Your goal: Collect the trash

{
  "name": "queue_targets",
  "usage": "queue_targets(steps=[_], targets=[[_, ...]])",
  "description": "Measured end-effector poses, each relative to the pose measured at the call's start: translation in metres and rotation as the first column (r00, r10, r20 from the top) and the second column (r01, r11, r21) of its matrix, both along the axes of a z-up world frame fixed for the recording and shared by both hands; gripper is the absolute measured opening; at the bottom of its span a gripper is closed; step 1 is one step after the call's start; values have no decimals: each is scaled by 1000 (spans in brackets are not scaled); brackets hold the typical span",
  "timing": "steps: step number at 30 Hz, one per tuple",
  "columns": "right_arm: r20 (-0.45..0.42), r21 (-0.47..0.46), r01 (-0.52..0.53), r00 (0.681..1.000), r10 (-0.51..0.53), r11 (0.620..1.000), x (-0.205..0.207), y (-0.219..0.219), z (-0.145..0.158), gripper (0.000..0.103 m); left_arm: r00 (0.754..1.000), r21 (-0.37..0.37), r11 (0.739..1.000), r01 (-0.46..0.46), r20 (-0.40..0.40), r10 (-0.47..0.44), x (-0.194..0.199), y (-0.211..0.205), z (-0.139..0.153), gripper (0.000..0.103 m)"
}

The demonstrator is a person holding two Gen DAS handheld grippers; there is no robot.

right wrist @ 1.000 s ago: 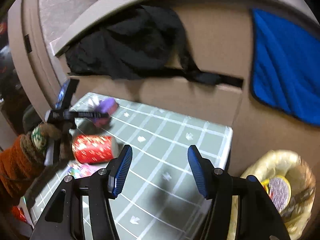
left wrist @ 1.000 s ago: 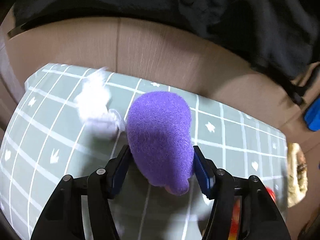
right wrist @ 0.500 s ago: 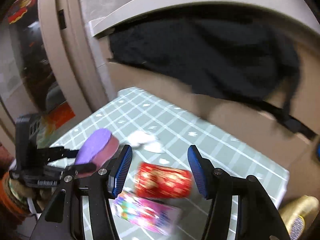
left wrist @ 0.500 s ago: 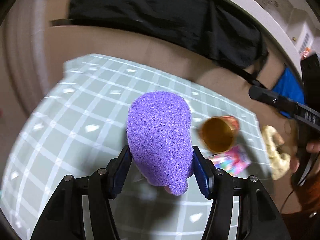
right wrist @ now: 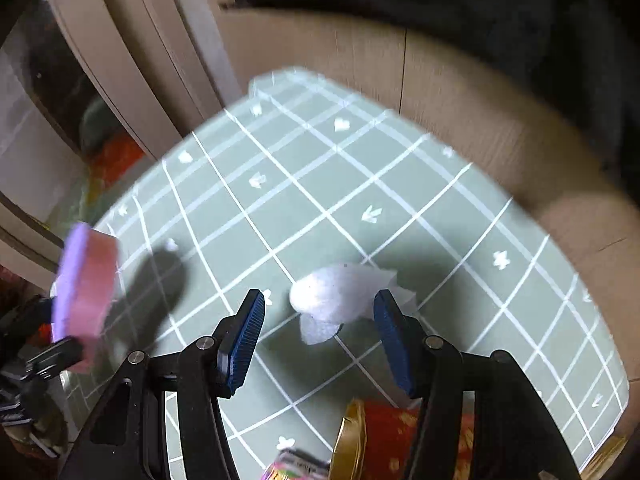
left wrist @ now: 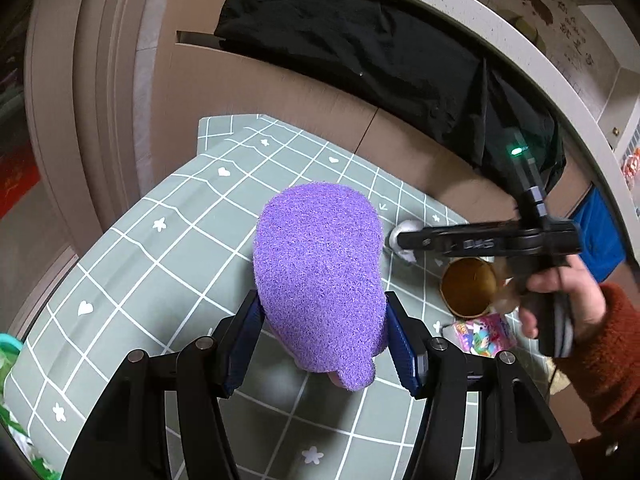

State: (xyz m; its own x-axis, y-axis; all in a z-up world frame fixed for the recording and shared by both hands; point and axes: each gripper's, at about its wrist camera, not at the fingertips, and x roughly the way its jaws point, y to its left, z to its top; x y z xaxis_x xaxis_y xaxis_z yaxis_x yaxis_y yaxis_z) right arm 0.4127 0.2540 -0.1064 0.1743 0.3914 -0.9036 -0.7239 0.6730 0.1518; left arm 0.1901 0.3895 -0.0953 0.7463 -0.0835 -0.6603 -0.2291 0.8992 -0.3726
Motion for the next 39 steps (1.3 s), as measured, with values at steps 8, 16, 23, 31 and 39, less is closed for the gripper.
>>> queue_targets(steps=[8, 16, 23, 31, 39], targets=[[129, 99, -13, 992, 1, 995, -18, -30, 34, 22, 999, 9, 1000, 18, 45, -19, 10, -17, 16, 60], [341, 258, 17, 934, -107, 966, -67, -118, 117, 22, 986, 87, 995, 48, 154, -61, 27, -65, 60, 60], [429, 327, 78, 876, -222, 942, -101, -204, 158, 22, 956, 187, 975, 117, 246, -162, 45, -144, 105, 60], [476, 396, 157, 808, -348, 905, -126, -300, 177, 22, 913, 259, 945, 200, 302, -276, 57, -231, 141, 60], [523, 452, 238, 710, -472, 860, -142, -385, 187, 22, 856, 283, 909, 306, 336, -393, 67, -317, 159, 60]])
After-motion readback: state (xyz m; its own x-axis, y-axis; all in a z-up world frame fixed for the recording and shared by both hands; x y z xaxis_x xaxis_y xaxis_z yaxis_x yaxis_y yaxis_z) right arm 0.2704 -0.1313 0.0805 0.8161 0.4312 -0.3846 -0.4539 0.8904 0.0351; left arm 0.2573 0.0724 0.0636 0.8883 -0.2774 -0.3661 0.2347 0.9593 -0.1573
